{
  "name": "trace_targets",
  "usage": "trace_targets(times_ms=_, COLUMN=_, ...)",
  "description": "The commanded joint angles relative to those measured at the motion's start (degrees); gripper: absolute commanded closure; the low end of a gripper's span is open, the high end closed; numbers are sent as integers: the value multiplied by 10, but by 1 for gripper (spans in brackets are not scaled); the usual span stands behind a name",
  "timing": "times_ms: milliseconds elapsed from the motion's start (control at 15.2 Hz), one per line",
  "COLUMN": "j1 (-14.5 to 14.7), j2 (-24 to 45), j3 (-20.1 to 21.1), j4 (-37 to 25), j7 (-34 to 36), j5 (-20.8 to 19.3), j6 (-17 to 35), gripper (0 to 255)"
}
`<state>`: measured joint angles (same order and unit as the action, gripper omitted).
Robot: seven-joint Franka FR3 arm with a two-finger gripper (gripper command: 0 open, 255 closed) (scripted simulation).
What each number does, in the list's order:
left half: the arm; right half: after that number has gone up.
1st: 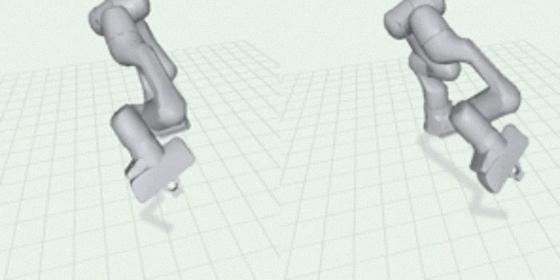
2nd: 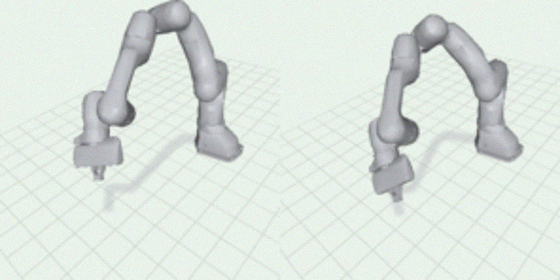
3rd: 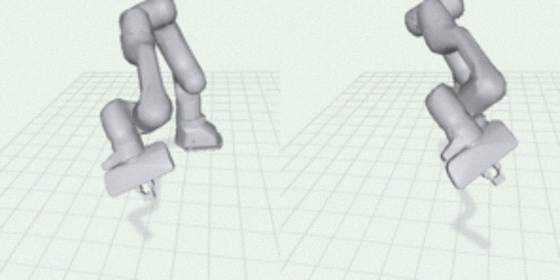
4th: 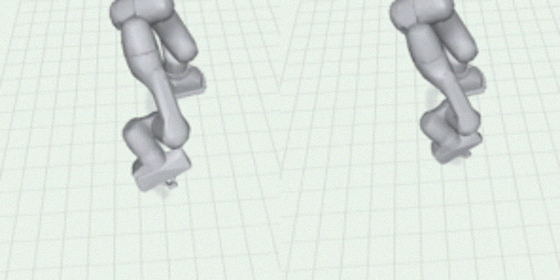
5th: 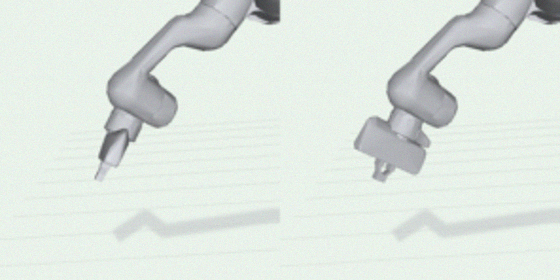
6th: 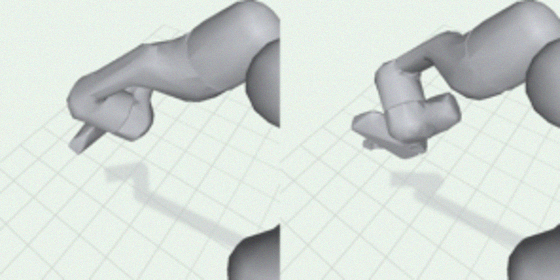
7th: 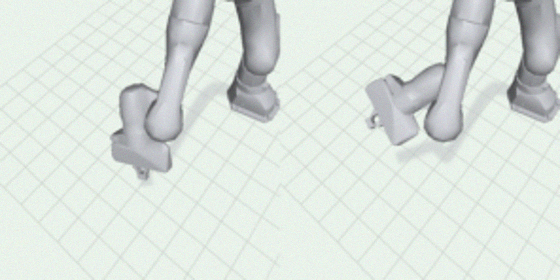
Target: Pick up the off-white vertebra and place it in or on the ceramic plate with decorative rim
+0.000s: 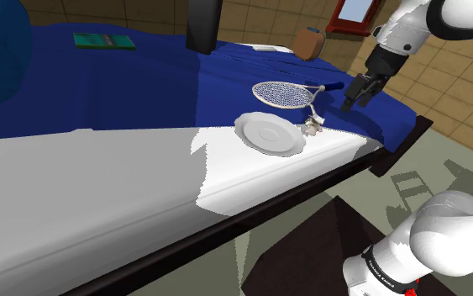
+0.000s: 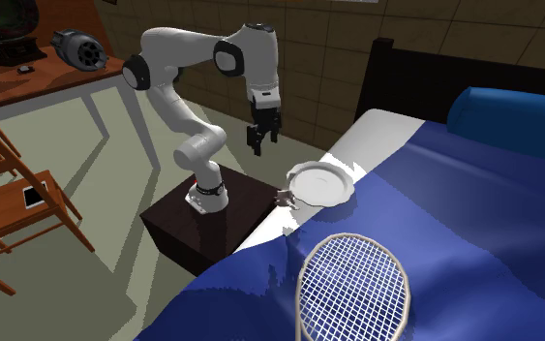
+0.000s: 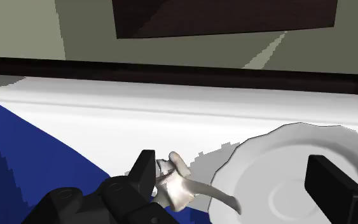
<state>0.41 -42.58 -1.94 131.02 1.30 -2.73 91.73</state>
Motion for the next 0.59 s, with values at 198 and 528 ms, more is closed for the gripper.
trace_targets(times_ms=198, j1=-12, j2=60, j3=-18, j4=-14, j7=13, j5=10, j6=36, gripper=0)
trace_targets(times_ms=528, j1=-27, j2=163, j3=-50, j4=-47, j7=28, j5=32, j6=87, gripper=0)
